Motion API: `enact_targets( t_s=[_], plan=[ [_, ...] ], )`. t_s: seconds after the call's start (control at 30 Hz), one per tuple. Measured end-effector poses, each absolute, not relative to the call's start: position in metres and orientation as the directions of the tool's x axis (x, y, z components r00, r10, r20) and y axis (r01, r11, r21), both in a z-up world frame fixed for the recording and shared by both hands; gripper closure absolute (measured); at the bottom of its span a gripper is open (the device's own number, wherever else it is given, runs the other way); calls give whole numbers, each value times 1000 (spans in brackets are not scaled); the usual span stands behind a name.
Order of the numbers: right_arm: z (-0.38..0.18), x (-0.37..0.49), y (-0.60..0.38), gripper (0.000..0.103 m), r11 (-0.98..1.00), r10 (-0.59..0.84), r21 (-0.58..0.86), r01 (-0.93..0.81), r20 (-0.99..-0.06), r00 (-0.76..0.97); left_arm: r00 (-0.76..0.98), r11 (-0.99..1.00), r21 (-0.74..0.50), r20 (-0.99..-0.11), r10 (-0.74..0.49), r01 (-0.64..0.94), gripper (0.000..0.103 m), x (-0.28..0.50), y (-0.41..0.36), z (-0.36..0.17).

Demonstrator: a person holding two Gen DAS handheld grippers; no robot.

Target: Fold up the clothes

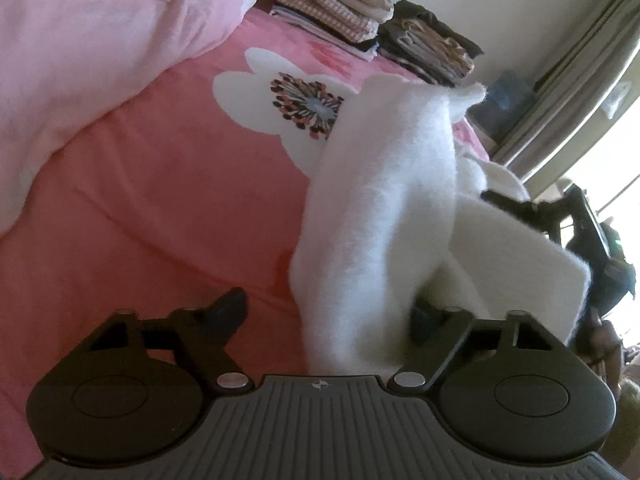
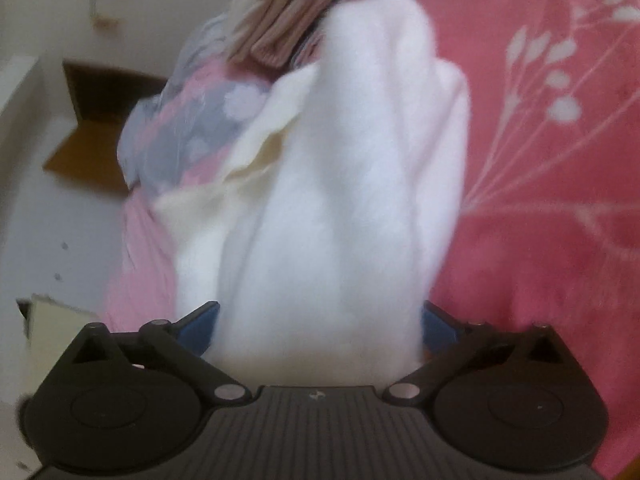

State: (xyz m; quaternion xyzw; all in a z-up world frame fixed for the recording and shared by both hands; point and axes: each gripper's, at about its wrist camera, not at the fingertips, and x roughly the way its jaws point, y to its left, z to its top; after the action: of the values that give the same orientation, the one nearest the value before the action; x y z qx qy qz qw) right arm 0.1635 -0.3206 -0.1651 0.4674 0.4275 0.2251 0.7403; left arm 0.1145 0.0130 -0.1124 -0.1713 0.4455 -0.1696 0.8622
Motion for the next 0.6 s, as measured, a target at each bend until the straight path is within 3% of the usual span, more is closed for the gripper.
enact_targets(
  t_s=[0.1,0.27,0.4,0.6],
  plan=[
    [-162,149,-318,14,435,721,893,115,-423,549,544,881,-455,-710,-448,131,36,114,16,-109],
    [-145,125,-312,31,455,693,878,150,-454,560,539,882,-445,-710,-452,154,64,109,13,-99],
    [-130,104,-301,37,470,691,869,156,-471,549,546,890,-423,-711,-443,171,71,97,15,-88],
    [-114,44,-295,42,494,696,854,165,-502,513,508,888,-408,-730,-457,213,72,71,27,-74]
  ],
)
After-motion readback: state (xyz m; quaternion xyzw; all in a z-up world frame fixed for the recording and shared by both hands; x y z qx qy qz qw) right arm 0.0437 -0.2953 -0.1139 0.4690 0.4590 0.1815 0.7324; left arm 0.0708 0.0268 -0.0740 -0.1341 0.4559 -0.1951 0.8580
